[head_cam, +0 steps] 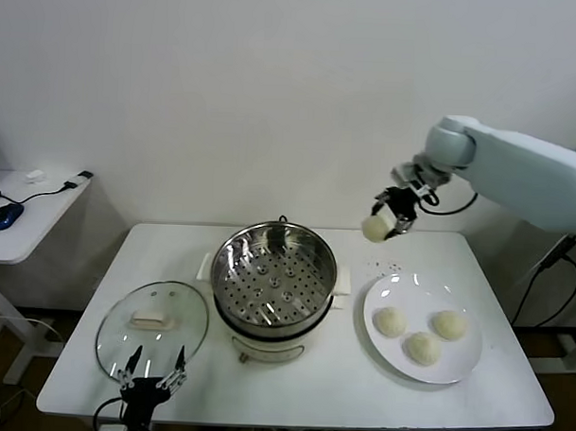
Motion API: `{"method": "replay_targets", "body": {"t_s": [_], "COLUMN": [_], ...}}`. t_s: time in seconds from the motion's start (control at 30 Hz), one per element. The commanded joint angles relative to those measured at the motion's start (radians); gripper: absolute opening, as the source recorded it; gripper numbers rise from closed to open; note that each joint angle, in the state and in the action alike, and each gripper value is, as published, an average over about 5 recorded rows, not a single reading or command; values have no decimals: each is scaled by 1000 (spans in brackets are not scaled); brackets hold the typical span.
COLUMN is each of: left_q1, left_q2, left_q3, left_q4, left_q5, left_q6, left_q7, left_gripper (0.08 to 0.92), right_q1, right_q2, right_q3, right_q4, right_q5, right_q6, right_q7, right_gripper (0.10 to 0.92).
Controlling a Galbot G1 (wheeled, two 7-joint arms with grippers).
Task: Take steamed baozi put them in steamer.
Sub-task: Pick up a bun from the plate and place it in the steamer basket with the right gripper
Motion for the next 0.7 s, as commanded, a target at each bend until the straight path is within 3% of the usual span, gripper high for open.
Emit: {"method": "replay_targets", "body": {"t_s": [0.03, 0.37, 0.7], "left_q1": [0, 4, 9], "left_q2": [0, 4, 8], "left_q3": [3, 3, -4], "left_q4": [-2, -5, -3], "left_q5": [1, 4, 2], "left_q6": [1, 2, 0], "left_q7": [0, 0, -2], "left_gripper": [823, 823, 823], "right_q1": [62, -215, -347], "right_q2": [111, 263, 404], "right_q3": [-46, 96, 215], "right_q4": [158, -159, -459], "right_q5": [-97, -409, -526], "right_q6": [224, 422, 519], "right_q7": [9, 72, 89], "right_gripper": [645, 644, 645]}}
